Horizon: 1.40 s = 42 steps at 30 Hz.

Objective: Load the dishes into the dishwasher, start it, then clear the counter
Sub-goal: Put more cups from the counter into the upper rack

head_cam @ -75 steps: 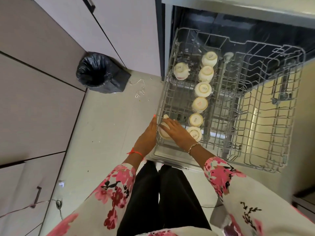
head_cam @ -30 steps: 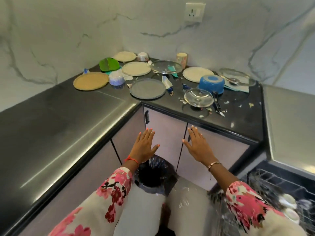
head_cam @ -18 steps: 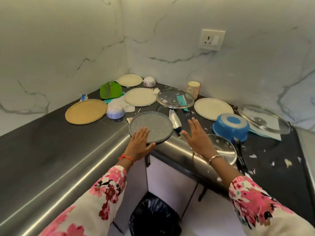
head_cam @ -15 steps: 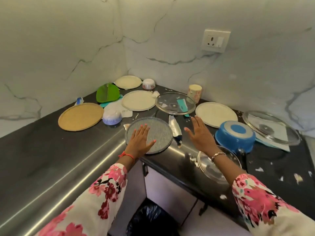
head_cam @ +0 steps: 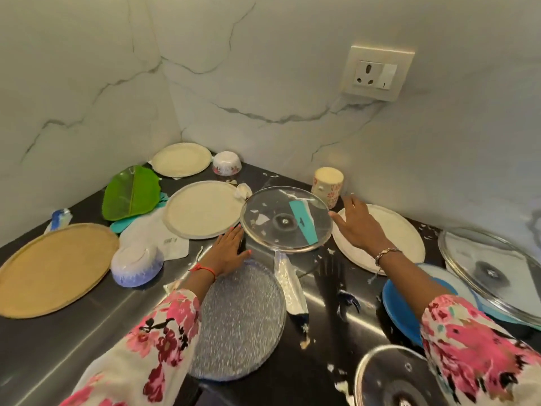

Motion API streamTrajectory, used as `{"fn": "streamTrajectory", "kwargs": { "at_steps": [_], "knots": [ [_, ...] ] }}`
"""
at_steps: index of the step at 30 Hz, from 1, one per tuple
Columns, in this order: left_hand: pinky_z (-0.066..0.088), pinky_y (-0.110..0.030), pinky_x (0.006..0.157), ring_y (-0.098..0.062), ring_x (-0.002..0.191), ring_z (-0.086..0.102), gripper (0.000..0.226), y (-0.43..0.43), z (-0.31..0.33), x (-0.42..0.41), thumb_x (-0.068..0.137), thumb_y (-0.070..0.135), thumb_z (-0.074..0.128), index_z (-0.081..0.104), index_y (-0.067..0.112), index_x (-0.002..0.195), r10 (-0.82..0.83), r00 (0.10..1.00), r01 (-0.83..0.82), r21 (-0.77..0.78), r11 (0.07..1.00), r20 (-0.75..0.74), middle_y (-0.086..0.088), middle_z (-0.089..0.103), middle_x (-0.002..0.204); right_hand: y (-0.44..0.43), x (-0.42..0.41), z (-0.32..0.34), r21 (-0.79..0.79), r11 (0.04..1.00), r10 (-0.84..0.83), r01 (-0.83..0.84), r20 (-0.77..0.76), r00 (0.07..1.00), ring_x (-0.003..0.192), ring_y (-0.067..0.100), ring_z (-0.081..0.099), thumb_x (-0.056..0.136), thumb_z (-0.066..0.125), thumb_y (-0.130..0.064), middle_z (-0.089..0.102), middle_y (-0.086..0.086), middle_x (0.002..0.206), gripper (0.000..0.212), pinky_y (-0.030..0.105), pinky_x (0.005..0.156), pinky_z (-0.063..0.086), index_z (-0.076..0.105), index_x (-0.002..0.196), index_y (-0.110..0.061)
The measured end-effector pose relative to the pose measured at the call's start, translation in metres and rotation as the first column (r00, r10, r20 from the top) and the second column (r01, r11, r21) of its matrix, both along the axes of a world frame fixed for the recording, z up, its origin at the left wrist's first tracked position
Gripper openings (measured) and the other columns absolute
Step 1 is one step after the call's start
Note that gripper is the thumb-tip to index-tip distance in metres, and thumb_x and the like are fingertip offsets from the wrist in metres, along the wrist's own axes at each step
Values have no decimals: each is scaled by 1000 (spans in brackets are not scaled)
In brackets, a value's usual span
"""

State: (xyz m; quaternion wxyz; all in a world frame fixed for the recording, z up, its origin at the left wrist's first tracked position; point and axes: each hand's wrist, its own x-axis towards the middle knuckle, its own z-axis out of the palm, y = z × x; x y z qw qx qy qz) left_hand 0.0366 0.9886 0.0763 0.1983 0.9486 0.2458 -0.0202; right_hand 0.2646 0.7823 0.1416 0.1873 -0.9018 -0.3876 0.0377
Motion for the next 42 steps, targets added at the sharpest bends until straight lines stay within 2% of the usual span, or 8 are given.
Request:
{"fn": "streamTrajectory", "kwargs": {
  "at_steps": [4,7,14,18,22,33,38,42],
  "knots": [
    [5,-39,121,-20,148,0,90,20,-6,23,88,60,47,5,11,151,-98,994,101,-76,992,47,-7,1,160,35,29,3,7,1000,0,1,-26,1000,134,34,31,97,42,-37,27,17,148,58,45,107,34,24,144,-7],
    [-8,-32,120,-20,147,-10,129,26,-18,31,55,96,8,-5,11,150,-101,993,101,0,995,-58,-8,-10,159,61,45,3,-23,1000,-4,3,-26,1000,133,36,32,97,44,-34,23,18,149,59,45,105,34,22,145,-7],
    [-13,-32,117,-18,146,-17,143,29,-22,32,34,100,-13,-14,15,148,-107,991,106,-12,994,-75,-5,-19,157,113,78,-1,-111,988,-121,110,-97,988,132,42,28,94,49,-37,13,19,151,66,47,105,33,18,146,-12],
    [-13,-33,116,-15,143,-22,127,31,-23,33,51,97,2,-17,16,148,-123,990,122,-18,992,-72,5,-30,147,130,90,-6,-135,973,-203,185,-133,970,130,46,27,88,58,-40,10,19,150,74,47,105,34,18,147,-17],
    [-13,-32,117,-15,145,-20,98,32,-24,33,88,62,43,-18,15,147,-123,989,124,3,992,-79,0,-25,154,137,94,-9,-89,969,-241,229,-148,959,128,45,30,83,66,-36,15,18,147,77,46,103,37,24,144,-18],
    [-11,-37,118,-18,145,-18,138,33,-24,34,38,100,-6,-18,17,147,-125,984,121,-35,992,-130,-2,-21,156,93,85,17,23,978,-205,208,-94,974,124,46,34,80,71,-27,23,18,141,73,50,99,39,32,140,-17],
    [-4,-40,120,-19,147,-10,96,24,-15,31,86,67,41,-9,17,150,-51,991,50,-14,999,-122,-4,-10,160,52,53,52,78,976,-203,202,1,979,114,41,47,75,75,-36,34,16,133,74,45,94,45,38,136,-18],
    [-2,-39,120,-20,148,-5,79,-4,-5,1,95,54,40,3,13,152,53,997,-52,25,998,-59,-5,-1,160,13,23,73,64,978,-199,200,-24,980,107,40,52,71,75,-39,37,15,127,70,42,90,47,44,131,-21]
  ]
}}
